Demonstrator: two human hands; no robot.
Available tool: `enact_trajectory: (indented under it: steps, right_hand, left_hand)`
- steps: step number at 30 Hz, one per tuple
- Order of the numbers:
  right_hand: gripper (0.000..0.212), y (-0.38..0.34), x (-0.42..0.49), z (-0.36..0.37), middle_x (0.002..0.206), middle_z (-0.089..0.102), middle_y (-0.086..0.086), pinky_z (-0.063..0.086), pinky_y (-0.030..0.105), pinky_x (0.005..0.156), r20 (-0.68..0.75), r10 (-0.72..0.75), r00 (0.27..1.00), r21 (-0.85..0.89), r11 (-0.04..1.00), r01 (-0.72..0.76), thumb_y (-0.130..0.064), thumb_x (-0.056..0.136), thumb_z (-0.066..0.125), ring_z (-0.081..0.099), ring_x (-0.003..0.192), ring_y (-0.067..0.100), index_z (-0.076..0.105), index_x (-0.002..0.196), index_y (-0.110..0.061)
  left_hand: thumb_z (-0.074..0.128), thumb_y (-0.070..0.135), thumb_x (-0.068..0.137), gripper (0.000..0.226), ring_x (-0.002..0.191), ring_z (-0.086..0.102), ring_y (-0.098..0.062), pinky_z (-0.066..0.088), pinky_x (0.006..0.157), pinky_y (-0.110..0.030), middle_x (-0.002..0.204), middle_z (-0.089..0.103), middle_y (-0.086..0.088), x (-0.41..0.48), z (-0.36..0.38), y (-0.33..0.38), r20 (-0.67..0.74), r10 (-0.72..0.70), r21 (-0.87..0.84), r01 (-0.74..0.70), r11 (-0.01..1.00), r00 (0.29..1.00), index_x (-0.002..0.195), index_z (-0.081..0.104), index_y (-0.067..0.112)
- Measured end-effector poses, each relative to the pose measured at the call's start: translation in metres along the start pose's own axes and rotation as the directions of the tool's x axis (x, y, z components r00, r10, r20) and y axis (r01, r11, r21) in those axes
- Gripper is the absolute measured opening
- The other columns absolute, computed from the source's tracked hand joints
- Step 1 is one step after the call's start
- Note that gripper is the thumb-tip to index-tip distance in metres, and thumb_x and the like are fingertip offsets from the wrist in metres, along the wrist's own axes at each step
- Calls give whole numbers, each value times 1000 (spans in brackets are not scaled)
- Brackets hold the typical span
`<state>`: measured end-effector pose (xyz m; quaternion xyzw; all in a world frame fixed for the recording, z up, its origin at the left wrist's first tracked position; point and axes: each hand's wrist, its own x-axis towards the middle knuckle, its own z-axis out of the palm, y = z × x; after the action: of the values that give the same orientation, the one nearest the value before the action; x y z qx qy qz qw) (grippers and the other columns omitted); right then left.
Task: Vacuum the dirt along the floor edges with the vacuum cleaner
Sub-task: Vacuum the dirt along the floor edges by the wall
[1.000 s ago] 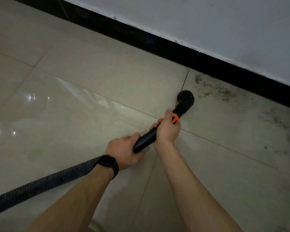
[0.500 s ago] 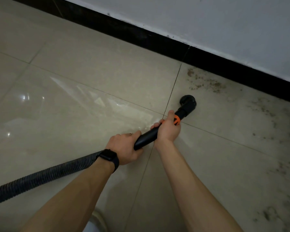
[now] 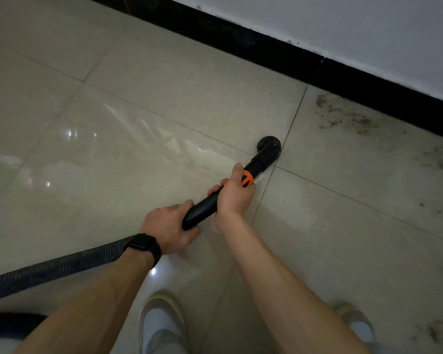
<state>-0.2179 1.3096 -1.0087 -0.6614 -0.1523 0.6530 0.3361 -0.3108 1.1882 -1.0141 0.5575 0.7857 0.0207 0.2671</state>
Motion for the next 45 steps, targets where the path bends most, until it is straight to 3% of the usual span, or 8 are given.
enact_trajectory:
  steps: [4, 8, 15, 19, 23, 33, 45]
  right_hand:
    - [35, 40, -33, 31, 52, 53, -5, 52, 30, 47, 159, 68, 985, -89, 994, -55, -46, 102, 60, 54, 39, 17, 46, 108, -14]
    - [31, 53, -53, 56, 63, 55, 1, 54, 33, 51, 248, 135, 959, -154, 983, -98, -49, 102, 58, 55, 38, 16, 42, 100, -23]
    - [30, 23, -34, 16, 47, 55, -11, 53, 28, 49, 84, 69, 994, -29, 997, -67, -49, 103, 58, 58, 41, 13, 45, 105, -22]
    - [34, -13, -5, -20, 47, 52, -9, 52, 29, 46, -26, 5, 1000, 62, 998, -4, -42, 104, 58, 54, 38, 14, 48, 111, -11]
    - [29, -52, 27, -43, 49, 47, -4, 48, 28, 44, -43, -16, 999, 152, 988, 23, -37, 104, 61, 46, 37, 15, 50, 98, -10]
    - [29, -103, 81, -71, 52, 47, -2, 44, 26, 43, -14, -34, 999, 176, 984, 35, -37, 101, 65, 44, 38, 15, 49, 93, -14]
    - [30, -112, 98, -60, 54, 48, -1, 46, 27, 44, 49, -53, 997, 86, 995, 49, -37, 102, 63, 46, 40, 15, 49, 92, -12]
  left_hand:
    - [48, 56, 71, 30, 60, 54, -20, 45, 58, -31, 67, 50, 12, -43, -3, -43, -55, -144, -23, 143, 990, 988, 90, 42, 33]
    - [66, 43, 77, 26, 55, 53, -17, 47, 55, -32, 61, 53, 11, -64, -14, -67, -103, -252, -37, 250, 968, 962, 85, 44, 31]
    - [47, 58, 69, 31, 67, 59, -23, 45, 61, -31, 73, 57, 10, -29, -20, -35, 18, -62, 52, 61, 997, 998, 89, 39, 37]
    - [46, 60, 69, 31, 74, 62, -26, 40, 61, -30, 82, 63, 7, 9, -11, 11, 62, 59, 52, -62, 997, 996, 89, 34, 39]
    - [49, 57, 75, 31, 74, 62, -25, 46, 64, -32, 86, 62, 6, 42, -8, 61, 76, 110, 54, -114, 992, 991, 92, 33, 37]
    - [49, 55, 85, 34, 78, 62, -26, 39, 62, -31, 96, 63, 5, 87, 15, 124, -13, 120, 92, -119, 989, 993, 108, 37, 33]
    - [46, 57, 85, 30, 71, 59, -22, 38, 60, -29, 91, 61, 9, 104, 20, 123, -76, 80, 23, -78, 997, 994, 101, 33, 36]
